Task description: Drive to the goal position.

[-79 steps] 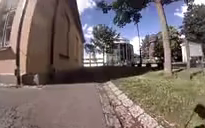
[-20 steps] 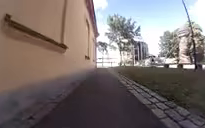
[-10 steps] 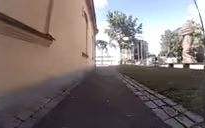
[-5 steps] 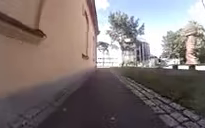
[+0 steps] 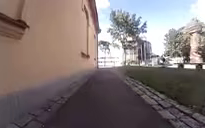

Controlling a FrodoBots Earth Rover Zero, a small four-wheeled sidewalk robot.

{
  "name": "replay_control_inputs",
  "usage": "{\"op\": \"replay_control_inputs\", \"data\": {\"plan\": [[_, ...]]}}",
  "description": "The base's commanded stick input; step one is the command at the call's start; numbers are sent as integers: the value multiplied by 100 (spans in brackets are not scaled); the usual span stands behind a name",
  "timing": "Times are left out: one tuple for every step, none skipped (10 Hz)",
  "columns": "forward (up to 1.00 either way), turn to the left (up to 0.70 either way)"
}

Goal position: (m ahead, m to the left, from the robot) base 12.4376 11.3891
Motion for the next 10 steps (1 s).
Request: {"op": "replay_control_inputs", "data": {"plan": [[100,0],[100,0],[100,-25],[100,-40],[100,-40],[100,-40],[100,-40],[100,-40],[100,-40],[100,-40]]}}
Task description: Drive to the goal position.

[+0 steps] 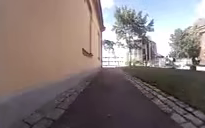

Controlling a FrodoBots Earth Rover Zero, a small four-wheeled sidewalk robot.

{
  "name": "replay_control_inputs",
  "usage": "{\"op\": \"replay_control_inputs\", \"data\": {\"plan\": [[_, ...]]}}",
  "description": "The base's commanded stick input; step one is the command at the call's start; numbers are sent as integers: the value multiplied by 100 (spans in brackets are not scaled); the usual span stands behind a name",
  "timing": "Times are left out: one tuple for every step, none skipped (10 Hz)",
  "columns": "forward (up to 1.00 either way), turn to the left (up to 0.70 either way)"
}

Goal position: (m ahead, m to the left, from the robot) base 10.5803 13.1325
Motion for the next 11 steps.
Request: {"op": "replay_control_inputs", "data": {"plan": [[100,-40],[100,-40],[100,-40],[58,-23],[0,0],[0,0],[0,0],[59,0],[100,0],[100,0],[100,0]]}}
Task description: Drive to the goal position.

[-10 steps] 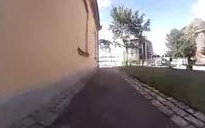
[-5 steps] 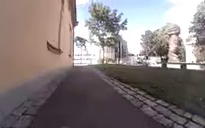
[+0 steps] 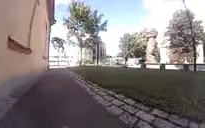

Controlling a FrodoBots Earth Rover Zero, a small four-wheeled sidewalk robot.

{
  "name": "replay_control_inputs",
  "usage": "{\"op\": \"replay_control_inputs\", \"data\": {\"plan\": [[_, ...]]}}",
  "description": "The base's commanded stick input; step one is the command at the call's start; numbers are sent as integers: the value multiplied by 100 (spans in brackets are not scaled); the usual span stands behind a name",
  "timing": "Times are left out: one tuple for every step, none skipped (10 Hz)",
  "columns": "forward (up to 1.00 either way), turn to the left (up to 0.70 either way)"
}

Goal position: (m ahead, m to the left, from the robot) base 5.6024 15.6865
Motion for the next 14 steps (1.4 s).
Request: {"op": "replay_control_inputs", "data": {"plan": [[25,0],[0,0],[-64,0],[-100,0],[-100,0],[-100,0],[-82,0],[-60,0],[-37,0],[-14,0],[0,0],[0,52],[0,100],[0,100]]}}
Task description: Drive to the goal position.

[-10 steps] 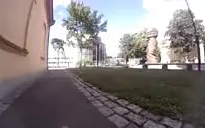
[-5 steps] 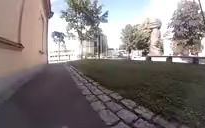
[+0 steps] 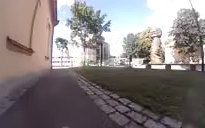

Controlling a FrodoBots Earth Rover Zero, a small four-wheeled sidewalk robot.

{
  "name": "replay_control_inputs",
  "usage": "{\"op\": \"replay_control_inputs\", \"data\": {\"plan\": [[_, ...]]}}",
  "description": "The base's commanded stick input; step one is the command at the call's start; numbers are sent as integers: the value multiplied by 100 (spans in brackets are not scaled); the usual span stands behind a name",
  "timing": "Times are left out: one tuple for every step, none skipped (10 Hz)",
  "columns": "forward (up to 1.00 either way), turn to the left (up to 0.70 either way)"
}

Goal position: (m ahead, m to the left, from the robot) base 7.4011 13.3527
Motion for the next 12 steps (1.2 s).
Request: {"op": "replay_control_inputs", "data": {"plan": [[0,100],[0,100],[0,100],[0,100],[0,100],[0,100],[0,100],[0,100],[0,100],[0,100],[0,100],[0,100]]}}
